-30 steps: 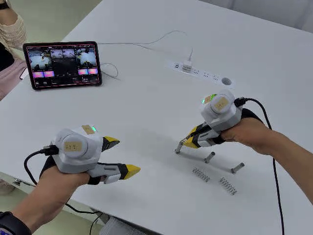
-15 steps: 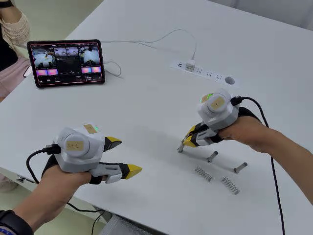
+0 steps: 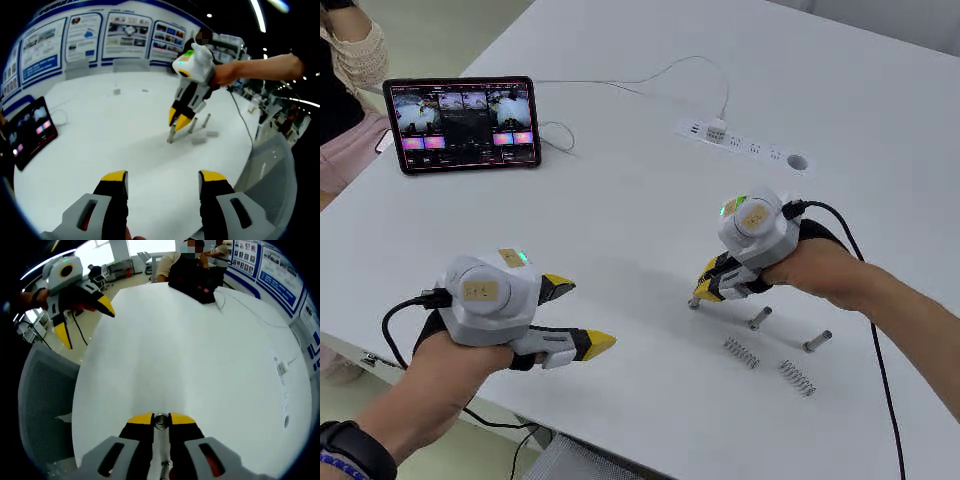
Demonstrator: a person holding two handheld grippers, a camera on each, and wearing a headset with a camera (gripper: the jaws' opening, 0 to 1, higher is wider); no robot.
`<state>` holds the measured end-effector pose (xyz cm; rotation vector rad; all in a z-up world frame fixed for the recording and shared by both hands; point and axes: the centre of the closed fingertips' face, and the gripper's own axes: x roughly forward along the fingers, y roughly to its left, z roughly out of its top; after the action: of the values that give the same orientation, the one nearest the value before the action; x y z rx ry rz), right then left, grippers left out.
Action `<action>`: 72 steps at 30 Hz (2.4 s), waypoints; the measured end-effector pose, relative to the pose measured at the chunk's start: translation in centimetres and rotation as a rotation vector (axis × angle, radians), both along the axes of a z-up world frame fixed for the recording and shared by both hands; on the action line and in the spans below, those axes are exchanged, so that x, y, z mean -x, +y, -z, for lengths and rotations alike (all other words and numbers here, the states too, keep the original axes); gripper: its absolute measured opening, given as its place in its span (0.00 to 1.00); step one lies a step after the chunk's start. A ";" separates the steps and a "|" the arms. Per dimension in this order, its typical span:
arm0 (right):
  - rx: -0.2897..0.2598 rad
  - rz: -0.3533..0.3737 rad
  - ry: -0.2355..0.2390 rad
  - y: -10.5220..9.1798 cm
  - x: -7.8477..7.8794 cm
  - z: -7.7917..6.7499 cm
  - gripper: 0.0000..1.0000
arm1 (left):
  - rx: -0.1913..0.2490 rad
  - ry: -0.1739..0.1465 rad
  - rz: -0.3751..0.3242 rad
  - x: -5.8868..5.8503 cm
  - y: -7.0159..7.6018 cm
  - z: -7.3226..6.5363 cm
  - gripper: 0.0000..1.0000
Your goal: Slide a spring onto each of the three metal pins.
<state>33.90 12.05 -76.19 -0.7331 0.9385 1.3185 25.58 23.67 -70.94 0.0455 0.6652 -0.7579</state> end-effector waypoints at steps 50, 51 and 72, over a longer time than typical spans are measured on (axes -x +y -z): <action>-0.031 0.078 -0.064 -1.6 0.3 0.0 0.51 | 0.015 0.006 0.011 0.6 -1.1 -0.3 0.58; -0.043 0.089 -0.061 -1.7 0.4 -0.2 0.51 | 0.015 0.005 0.013 0.6 -1.2 -0.3 0.58; -0.244 0.320 -0.097 -4.2 1.2 -3.9 0.59 | -0.008 -0.020 0.070 0.0 -4.3 -1.5 0.59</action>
<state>32.72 7.89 -72.25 -0.4333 0.7639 1.0799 25.59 19.37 -69.42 0.0835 0.6506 -0.8216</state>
